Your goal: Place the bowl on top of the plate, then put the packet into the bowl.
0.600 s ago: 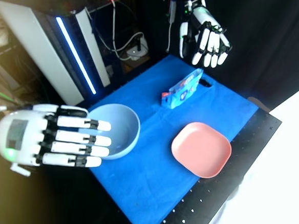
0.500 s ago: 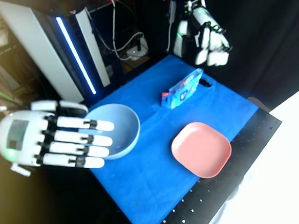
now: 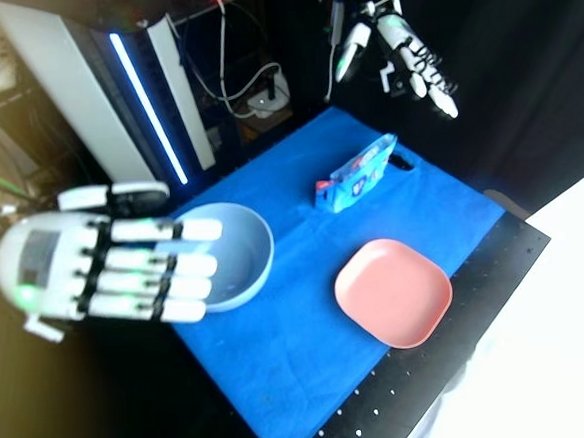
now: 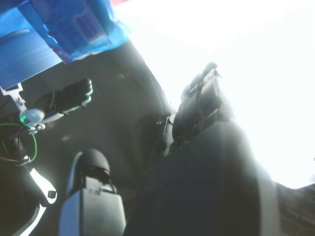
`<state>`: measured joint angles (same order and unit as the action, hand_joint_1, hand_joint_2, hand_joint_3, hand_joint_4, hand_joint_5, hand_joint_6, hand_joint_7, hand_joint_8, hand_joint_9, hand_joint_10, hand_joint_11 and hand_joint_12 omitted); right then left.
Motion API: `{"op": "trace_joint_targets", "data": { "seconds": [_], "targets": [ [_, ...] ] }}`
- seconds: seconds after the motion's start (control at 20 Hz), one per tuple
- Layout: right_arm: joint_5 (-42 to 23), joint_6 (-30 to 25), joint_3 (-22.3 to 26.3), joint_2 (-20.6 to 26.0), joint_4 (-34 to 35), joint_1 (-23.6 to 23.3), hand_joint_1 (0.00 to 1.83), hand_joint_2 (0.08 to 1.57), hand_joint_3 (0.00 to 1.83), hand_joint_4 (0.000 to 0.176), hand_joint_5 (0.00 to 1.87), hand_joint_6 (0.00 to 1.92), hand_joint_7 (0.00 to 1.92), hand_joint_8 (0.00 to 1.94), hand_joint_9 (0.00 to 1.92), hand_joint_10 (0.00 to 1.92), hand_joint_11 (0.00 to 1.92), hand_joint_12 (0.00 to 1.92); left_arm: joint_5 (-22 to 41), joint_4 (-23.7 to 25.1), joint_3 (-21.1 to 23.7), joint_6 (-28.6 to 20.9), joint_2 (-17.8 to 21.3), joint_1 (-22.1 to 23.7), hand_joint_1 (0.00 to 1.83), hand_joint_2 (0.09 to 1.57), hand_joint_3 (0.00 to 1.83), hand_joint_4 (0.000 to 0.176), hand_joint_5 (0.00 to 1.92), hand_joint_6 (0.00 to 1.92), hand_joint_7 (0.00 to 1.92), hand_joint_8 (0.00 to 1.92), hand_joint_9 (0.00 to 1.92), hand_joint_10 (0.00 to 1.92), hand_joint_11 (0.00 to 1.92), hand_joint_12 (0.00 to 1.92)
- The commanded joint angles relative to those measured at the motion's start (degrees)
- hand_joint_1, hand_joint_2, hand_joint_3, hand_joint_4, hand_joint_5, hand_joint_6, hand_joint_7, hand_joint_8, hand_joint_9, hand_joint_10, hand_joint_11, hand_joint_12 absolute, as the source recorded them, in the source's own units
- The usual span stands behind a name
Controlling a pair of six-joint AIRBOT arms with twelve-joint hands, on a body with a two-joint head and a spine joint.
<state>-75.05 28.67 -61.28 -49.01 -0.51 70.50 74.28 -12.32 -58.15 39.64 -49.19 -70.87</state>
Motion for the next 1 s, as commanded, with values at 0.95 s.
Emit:
{"op": "trace_joint_targets", "data": {
  "seconds": [0.95],
  "targets": [
    [16.0, -2.2, -0.7, 0.5, -16.9, -7.9, 0.47, 0.88, 0.01, 0.176, 0.0, 0.0, 0.0, 0.0, 0.0, 0.0, 0.0, 0.0, 6.1, -0.6, -0.3, -0.8, -0.7, 0.4, 0.36, 1.06, 0.01, 0.176, 0.0, 0.0, 0.0, 0.0, 0.0, 0.0, 0.0, 0.0]
  ]
}}
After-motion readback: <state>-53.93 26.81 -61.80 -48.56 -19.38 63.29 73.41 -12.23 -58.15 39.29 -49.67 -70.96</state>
